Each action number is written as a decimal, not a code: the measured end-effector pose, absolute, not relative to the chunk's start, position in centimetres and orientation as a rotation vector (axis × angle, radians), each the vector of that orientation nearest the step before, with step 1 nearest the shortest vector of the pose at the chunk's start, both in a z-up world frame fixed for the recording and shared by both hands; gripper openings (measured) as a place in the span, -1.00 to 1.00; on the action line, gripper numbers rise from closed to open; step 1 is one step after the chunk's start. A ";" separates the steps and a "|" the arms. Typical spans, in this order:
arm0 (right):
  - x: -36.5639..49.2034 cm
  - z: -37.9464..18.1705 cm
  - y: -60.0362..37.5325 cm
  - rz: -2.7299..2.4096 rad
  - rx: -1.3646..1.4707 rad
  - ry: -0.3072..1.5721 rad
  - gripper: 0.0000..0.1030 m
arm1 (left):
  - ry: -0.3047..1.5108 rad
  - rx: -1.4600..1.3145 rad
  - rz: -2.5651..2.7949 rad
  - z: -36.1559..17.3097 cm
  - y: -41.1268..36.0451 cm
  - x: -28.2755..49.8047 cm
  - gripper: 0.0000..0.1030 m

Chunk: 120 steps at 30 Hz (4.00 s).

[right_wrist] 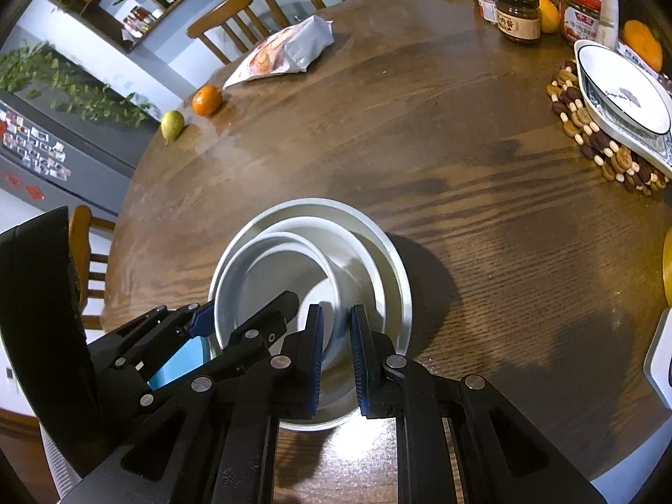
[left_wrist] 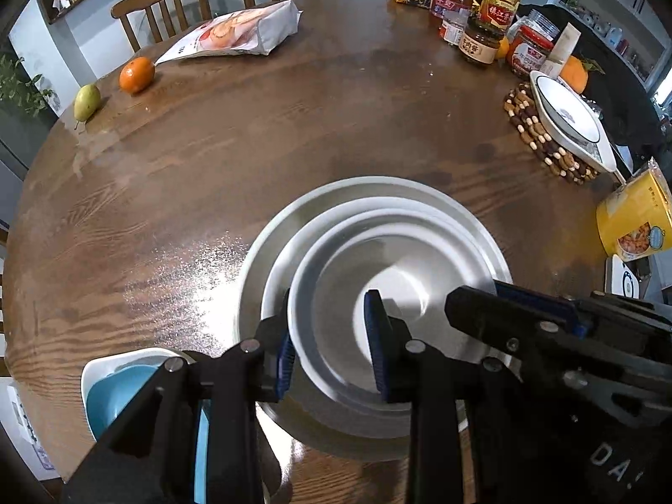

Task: Organize plates and bowls
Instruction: 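Lower the ramekin into the medium white bowl and open both tools, then move both open tools toward the rim of the nested white bowl stack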

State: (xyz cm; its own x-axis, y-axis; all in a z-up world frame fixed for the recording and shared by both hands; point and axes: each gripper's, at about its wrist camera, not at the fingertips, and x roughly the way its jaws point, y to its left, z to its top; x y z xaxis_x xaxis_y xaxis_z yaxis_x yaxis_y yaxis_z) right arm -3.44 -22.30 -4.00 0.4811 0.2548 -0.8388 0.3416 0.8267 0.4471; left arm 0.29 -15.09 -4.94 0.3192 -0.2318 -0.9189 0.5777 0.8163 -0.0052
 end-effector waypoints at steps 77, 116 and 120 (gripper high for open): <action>-7.9 0.8 -24.9 -0.031 0.642 0.902 0.61 | 1.003 0.166 -0.432 2.1 -7.7 1.2 0.97; -10.6 1.1 -26.1 0.059 0.607 0.883 0.61 | 1.084 0.160 -0.347 2.0 -5.7 -2.1 0.97; -10.1 1.1 -26.1 0.080 0.596 0.877 0.61 | 1.074 0.099 -0.305 2.3 -5.0 -1.4 0.97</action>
State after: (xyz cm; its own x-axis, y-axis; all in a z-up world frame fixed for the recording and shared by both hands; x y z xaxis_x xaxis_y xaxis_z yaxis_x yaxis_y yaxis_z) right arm -10.13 -26.10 1.12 0.6473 0.3034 -0.6992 0.1719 0.8356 0.5217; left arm -1.39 -5.02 2.28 0.4393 -0.1976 -0.8763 0.2930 0.9537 -0.0682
